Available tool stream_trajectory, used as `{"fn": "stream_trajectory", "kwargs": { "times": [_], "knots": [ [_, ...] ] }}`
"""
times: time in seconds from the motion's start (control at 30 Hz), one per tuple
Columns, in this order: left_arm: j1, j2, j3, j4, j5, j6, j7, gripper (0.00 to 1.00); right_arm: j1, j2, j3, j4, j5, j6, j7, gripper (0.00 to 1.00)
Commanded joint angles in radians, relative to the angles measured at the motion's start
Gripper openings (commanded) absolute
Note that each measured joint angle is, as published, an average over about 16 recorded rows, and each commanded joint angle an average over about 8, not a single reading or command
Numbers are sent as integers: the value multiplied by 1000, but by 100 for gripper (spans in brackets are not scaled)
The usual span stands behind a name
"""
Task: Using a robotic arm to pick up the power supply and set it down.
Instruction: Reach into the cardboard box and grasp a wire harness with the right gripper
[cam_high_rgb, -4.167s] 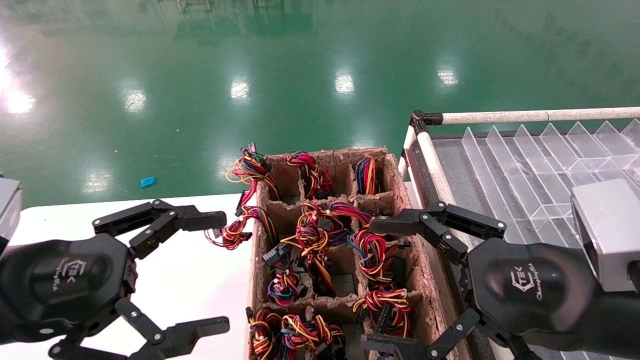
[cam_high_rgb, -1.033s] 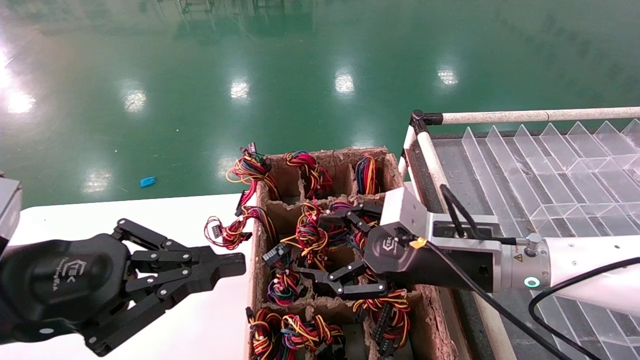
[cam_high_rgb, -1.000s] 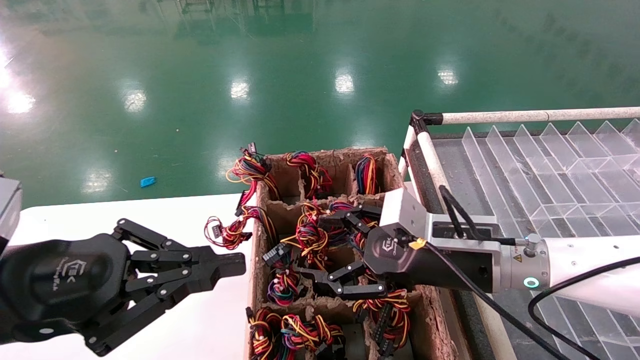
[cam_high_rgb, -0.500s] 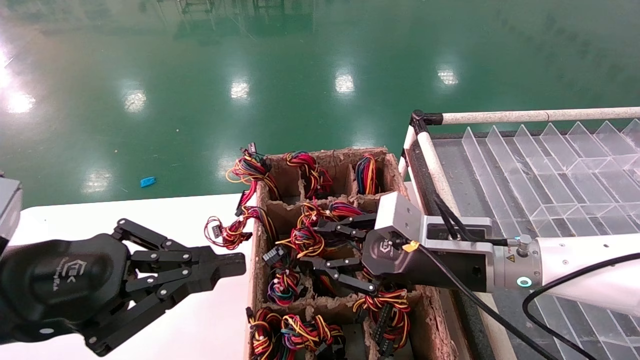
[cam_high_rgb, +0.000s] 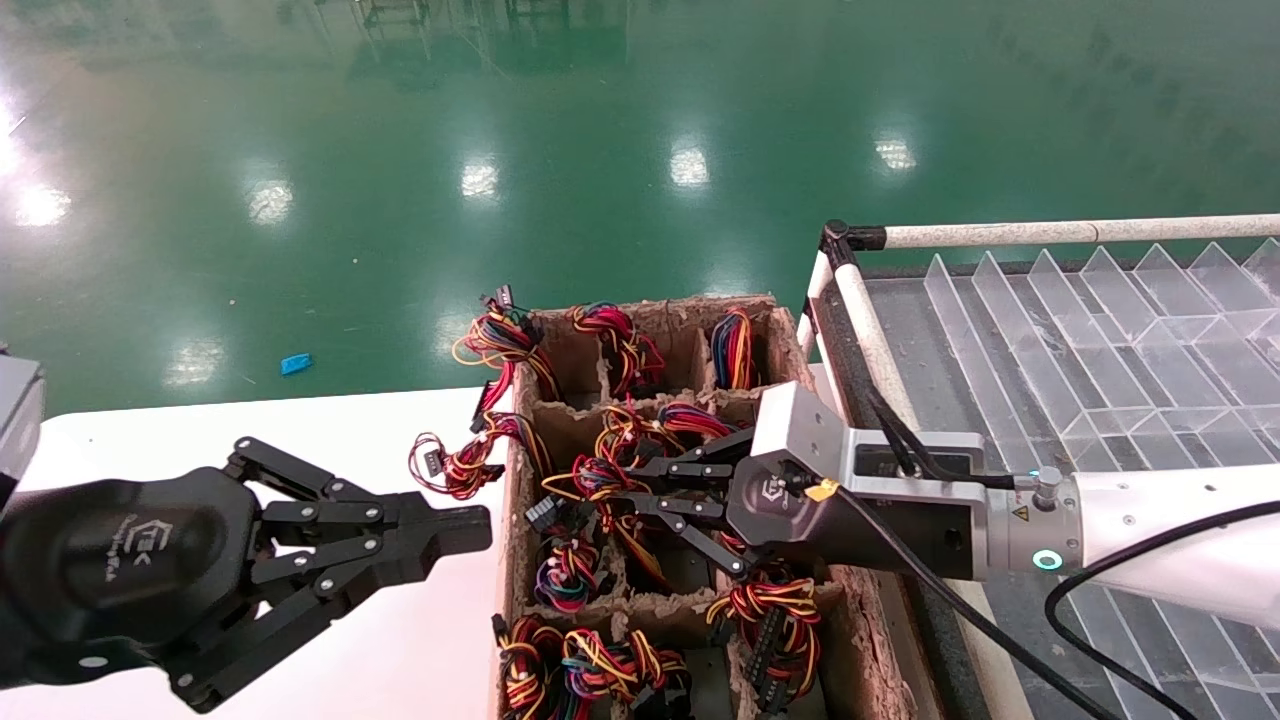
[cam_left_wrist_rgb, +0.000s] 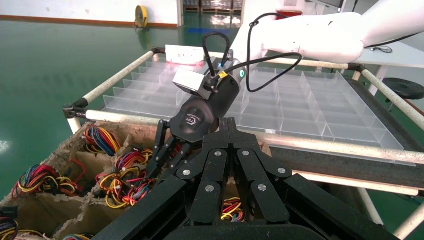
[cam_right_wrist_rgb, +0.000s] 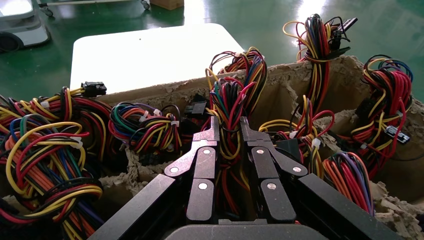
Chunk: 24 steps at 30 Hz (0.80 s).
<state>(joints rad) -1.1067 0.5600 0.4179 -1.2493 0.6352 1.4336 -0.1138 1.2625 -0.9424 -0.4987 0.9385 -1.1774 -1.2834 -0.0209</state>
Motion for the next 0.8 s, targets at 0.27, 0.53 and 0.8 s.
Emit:
{"fn": "stream_trajectory", "kwargs": {
  "times": [0.27,0.53,0.8],
  "knots": [
    [0,0,0,0,0,0,0,0,-1,9,3,19,1,1,3,100],
    [0,0,0,0,0,0,0,0,-8,10,2,41,-6,15,5,100],
    [0,0,0,0,0,0,0,0,-14,-8,-1,35,-13,32,-5,66]
  ]
}}
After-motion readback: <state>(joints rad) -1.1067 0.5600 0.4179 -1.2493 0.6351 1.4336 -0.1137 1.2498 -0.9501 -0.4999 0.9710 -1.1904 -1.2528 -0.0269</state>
